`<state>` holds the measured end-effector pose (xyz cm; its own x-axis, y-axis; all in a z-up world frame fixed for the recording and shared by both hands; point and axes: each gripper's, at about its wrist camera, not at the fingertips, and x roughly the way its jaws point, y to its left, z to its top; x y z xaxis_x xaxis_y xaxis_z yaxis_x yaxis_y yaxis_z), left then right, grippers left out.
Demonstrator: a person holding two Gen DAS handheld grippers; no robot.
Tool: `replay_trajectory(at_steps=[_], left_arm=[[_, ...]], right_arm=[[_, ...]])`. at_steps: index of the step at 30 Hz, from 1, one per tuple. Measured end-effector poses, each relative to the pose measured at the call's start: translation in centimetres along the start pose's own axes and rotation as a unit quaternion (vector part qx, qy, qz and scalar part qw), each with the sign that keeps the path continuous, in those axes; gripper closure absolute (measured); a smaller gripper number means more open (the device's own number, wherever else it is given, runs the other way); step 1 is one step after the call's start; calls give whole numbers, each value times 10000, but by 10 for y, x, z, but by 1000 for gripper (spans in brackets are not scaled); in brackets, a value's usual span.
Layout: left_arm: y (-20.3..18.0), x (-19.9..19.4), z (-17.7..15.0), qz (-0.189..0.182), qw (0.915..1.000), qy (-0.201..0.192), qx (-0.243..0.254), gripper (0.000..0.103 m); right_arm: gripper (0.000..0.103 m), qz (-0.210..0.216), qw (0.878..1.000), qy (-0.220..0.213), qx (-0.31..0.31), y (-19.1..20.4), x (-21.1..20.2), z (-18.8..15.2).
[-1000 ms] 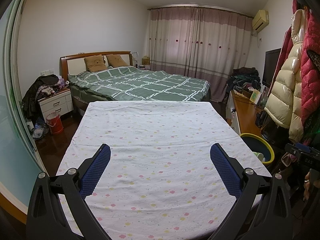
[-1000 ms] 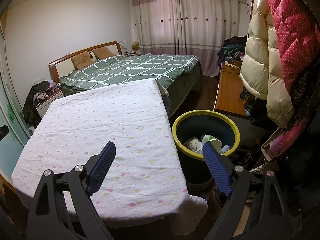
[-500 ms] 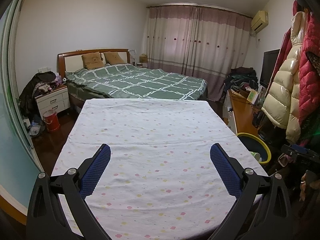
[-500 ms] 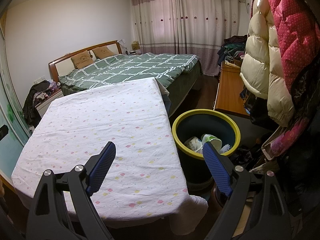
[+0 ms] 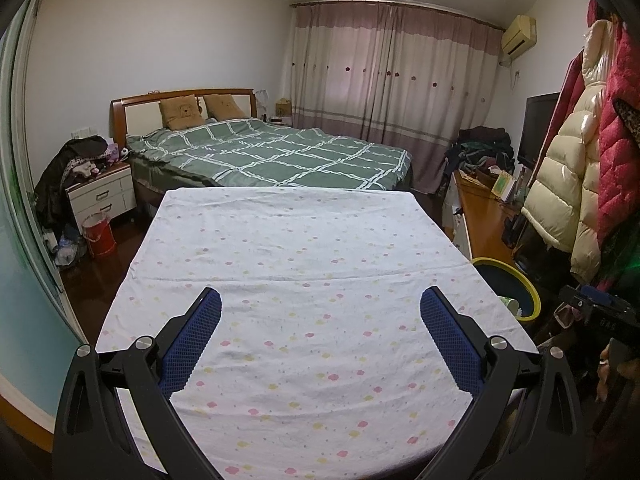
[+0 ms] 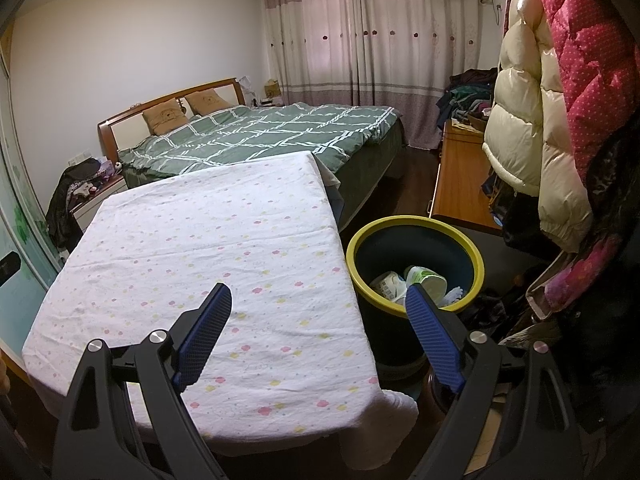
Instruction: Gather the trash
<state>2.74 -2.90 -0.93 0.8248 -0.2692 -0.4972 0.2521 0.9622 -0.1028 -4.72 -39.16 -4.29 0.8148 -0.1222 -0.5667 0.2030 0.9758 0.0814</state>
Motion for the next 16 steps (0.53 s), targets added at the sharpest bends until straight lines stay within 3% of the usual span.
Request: replay_trajectory(at_steps=[9, 16], left_arm=[[-1, 9, 3, -38, 10000, 35, 71, 5], [26, 63, 22, 180, 9990, 392, -139, 5]], right_arm=[[19, 120, 9999, 87, -10, 2, 10, 5], [16, 493, 9981, 329, -178, 22, 55, 32]])
